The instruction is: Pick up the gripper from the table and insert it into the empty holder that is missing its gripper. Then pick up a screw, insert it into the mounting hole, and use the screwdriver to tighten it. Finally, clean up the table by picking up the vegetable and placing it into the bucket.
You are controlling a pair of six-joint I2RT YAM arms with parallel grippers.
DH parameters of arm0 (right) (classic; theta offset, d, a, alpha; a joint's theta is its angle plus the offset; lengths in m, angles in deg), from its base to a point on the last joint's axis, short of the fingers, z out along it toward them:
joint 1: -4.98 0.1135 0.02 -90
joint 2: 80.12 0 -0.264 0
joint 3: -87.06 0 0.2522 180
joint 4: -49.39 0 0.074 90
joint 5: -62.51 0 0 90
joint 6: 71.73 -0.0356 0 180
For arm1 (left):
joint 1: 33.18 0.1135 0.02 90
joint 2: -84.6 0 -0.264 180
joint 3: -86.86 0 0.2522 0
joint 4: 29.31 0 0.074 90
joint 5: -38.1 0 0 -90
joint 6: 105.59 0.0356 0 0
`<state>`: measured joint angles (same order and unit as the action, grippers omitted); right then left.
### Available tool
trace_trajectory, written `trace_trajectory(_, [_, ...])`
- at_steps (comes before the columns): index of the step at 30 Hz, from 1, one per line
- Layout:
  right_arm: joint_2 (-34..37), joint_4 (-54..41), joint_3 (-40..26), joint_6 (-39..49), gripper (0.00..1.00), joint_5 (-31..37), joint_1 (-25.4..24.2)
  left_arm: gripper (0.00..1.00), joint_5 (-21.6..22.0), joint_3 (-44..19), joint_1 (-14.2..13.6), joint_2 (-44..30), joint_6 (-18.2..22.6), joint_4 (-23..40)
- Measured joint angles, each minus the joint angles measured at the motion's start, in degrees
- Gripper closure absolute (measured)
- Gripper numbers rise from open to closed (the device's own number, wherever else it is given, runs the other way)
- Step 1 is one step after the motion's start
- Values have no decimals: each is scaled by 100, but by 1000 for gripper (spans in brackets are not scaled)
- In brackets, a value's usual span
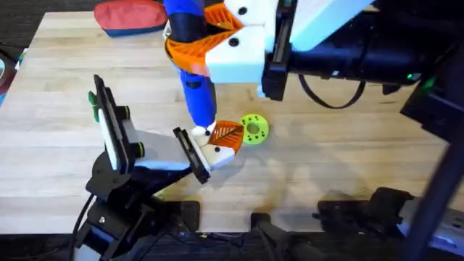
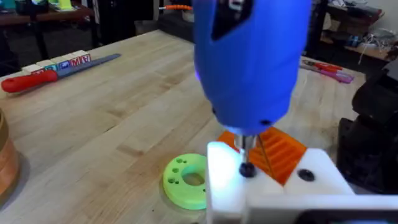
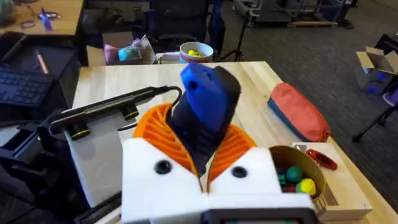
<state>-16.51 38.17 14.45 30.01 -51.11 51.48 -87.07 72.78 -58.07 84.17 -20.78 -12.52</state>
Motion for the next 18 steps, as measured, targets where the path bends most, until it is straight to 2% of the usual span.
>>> trace_trajectory(18, [1,-209,0,-3,995,1,0,995,-1,0,0,0,-2,2])
